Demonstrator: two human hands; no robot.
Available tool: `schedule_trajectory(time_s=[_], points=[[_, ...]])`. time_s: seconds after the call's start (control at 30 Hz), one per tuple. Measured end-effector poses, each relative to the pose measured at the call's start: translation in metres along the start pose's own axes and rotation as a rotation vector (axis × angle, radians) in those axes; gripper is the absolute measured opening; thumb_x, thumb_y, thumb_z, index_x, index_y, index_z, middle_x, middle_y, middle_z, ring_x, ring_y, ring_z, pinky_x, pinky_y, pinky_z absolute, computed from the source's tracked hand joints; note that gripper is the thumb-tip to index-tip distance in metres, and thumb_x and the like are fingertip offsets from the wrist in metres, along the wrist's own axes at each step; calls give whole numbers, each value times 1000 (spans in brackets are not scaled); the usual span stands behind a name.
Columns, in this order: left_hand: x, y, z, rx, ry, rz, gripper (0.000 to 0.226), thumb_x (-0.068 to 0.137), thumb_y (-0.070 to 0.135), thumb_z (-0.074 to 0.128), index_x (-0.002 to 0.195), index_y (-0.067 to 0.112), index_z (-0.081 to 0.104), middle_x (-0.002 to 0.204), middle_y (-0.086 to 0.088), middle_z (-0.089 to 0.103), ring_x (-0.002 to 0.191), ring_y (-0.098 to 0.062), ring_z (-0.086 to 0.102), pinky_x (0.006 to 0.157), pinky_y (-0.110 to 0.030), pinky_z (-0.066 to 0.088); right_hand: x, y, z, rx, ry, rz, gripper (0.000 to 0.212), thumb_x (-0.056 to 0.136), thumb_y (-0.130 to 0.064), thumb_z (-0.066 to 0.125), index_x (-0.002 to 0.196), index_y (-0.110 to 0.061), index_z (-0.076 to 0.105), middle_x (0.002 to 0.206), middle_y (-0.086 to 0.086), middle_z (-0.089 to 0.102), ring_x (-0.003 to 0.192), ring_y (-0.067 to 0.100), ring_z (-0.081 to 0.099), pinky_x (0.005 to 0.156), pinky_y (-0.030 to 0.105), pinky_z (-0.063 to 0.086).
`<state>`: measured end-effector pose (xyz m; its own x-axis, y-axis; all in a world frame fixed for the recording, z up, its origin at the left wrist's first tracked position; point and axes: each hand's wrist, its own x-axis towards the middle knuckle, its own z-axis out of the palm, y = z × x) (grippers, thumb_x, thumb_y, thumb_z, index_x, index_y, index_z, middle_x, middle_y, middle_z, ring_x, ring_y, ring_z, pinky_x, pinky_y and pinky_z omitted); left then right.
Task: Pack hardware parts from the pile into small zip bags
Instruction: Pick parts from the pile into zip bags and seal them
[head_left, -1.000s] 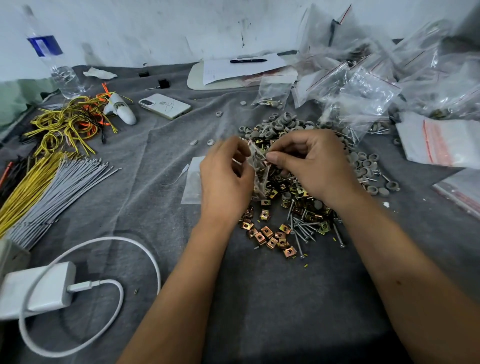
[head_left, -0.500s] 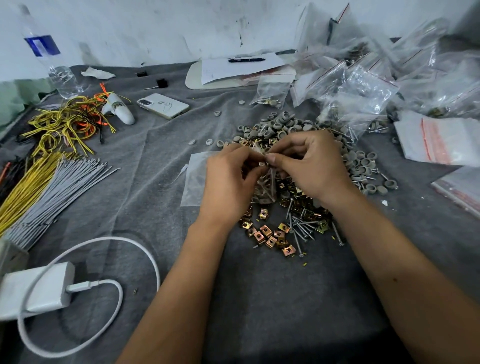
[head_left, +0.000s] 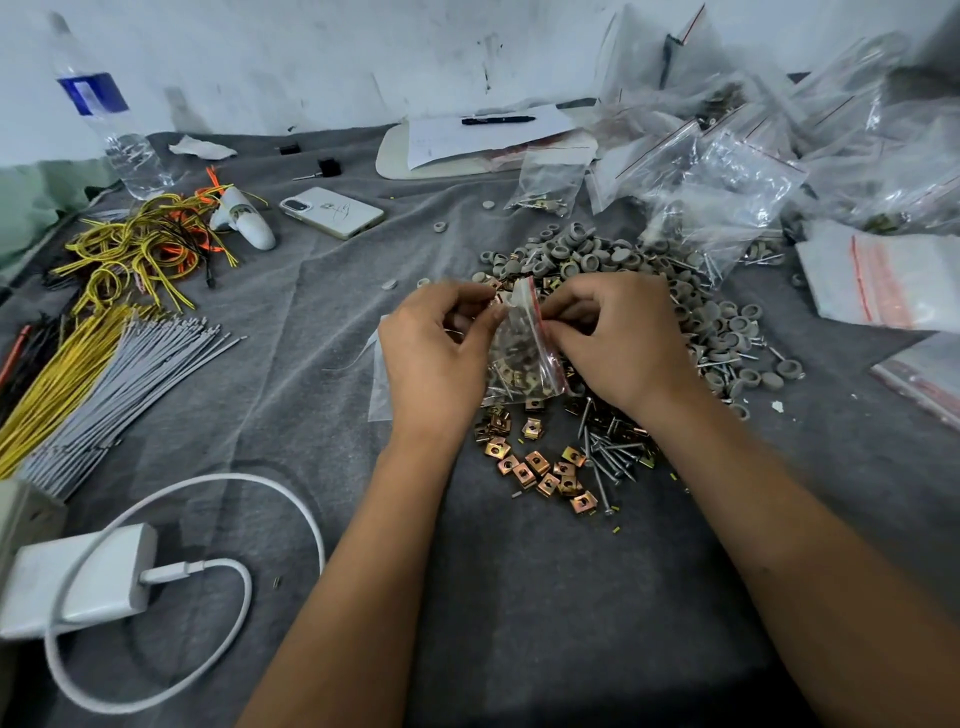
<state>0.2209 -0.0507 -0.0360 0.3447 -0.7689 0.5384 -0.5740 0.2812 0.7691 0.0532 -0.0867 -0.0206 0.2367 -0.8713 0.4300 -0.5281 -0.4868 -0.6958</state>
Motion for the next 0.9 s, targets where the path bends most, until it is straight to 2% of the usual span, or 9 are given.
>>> schedule_trajectory(time_s=[0.1,0.2,0.27,0.33,0.43,0.53,0.63,0.7,0.9], points=[[-2,3,2,-14,-29,32,18,85,10,83,102,14,80,88,11,71,76,-2,63,75,-13,48,0,1,0,1,-62,-12,16,84,-9,82,98,-16,82,90,-7,77,80,-4,69,75,4,50],[-4,7,2,-18,-27,87,17,85,10,83,102,16,80,90,10,72,78,-3,66,75,-18,53,3,3,-3,61,27,6,13,91,-13,76,101,-18,81,92,-8,77,80,-3,69,79,13,55],[-5,8,3,-6,-28,126,17,85,11,83,101,16,81,91,5,74,78,-6,67,75,-27,56,4,4,-4,163,87,15,10,96,-23,71,96,-19,80,81,-10,76,70,1,68,68,23,55],[-7,11,4,19,-49,170,18,85,11,83,102,16,82,92,4,74,78,-7,67,74,-30,56,3,3,-4,252,53,18,11,95,-30,71,89,-25,78,72,-14,72,63,0,65,59,19,48],[-10,14,5,11,-63,199,19,83,8,84,100,15,80,90,5,73,78,-8,67,72,-29,57,2,1,-2,329,-22,25,12,91,-22,77,86,-32,75,73,-16,73,61,-4,65,56,10,45],[-8,14,7,-1,-75,178,26,83,7,83,107,14,76,91,4,71,78,-10,67,69,-31,57,4,5,-4,364,12,67,17,89,-14,78,83,-29,75,73,-8,75,62,-1,65,55,13,47],[-9,11,7,199,-123,273,47,80,-8,64,119,17,76,111,-6,61,103,-21,58,83,-32,49,6,11,-8,269,103,133,7,90,-16,78,87,-22,78,75,-6,75,65,0,68,57,16,50],[-9,10,8,341,-149,294,62,76,-14,56,119,25,78,127,-13,53,120,-32,46,92,-29,37,5,13,-11,124,120,131,4,89,-18,79,92,-20,80,79,-8,76,71,1,71,62,15,54],[-6,5,3,356,-61,263,29,83,0,76,95,26,80,131,-10,52,127,-29,40,96,-3,23,4,7,-10,6,0,20,9,88,-22,80,97,-22,82,83,-13,75,77,-1,68,70,10,49]])
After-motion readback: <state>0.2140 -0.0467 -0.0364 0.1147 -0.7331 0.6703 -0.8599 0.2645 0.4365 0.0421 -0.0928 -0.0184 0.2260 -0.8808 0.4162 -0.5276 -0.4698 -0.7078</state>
